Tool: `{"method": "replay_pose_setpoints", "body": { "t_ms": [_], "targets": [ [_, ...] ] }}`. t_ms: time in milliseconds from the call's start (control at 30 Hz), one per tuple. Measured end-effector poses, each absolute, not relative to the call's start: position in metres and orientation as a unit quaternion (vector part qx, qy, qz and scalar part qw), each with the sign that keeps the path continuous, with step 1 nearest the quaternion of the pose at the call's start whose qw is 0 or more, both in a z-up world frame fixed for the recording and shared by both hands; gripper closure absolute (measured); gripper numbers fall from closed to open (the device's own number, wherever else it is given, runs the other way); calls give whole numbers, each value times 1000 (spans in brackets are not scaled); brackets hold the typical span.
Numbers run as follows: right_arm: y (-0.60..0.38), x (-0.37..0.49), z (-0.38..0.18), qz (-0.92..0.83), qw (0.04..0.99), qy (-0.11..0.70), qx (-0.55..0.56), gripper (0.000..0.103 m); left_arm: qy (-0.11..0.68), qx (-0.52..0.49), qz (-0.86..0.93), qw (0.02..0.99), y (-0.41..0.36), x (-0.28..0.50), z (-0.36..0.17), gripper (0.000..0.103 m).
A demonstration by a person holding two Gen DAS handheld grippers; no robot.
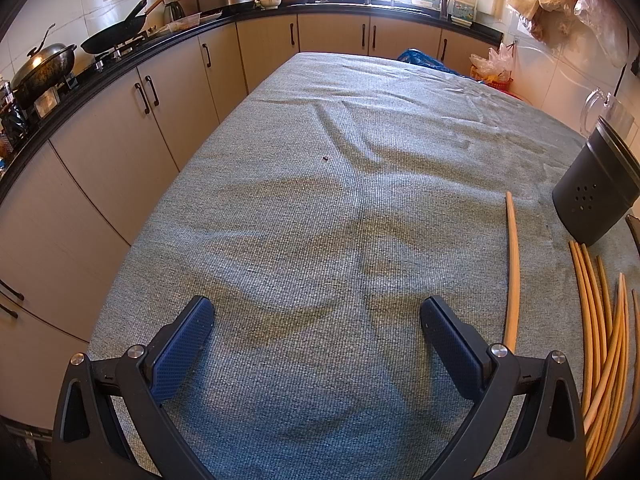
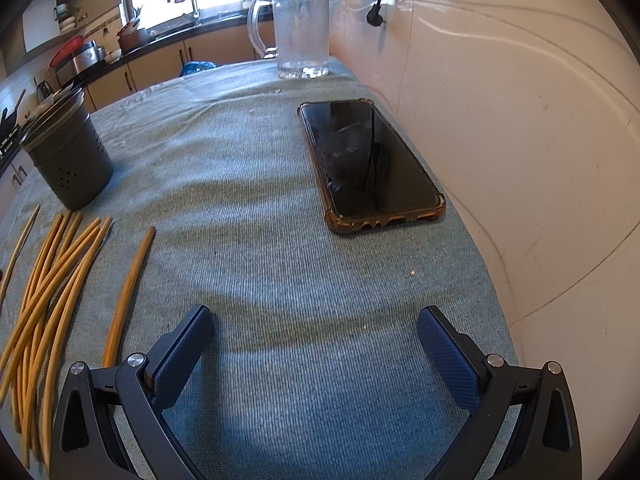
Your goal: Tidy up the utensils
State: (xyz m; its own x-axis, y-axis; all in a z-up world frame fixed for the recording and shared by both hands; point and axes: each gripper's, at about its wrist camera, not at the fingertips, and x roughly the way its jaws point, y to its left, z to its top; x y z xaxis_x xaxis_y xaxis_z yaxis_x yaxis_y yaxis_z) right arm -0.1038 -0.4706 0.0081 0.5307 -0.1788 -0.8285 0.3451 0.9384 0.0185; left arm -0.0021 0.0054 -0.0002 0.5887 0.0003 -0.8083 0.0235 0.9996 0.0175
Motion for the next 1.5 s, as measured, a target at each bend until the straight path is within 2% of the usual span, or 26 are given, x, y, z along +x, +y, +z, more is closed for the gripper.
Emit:
{"method": "replay_pose_setpoints", "body": {
  "t_ms": [167, 367, 733, 1500],
  "targets": [
    [-468, -100, 8, -159, 868, 461, 93, 0, 438, 15, -5, 899, -3, -22, 12, 0],
    [-465, -117, 13, -173, 864, 460, 106, 2, 379, 4, -15, 925, -7, -73, 59, 0],
    [-426, -197, 82, -166, 912, 351, 135, 2, 293, 5, -46, 955, -32, -154, 120, 0],
    [-345, -297, 131, -163, 957, 221, 89, 2, 202, 45, -72, 976, -53, -256, 145, 0]
  ]
}}
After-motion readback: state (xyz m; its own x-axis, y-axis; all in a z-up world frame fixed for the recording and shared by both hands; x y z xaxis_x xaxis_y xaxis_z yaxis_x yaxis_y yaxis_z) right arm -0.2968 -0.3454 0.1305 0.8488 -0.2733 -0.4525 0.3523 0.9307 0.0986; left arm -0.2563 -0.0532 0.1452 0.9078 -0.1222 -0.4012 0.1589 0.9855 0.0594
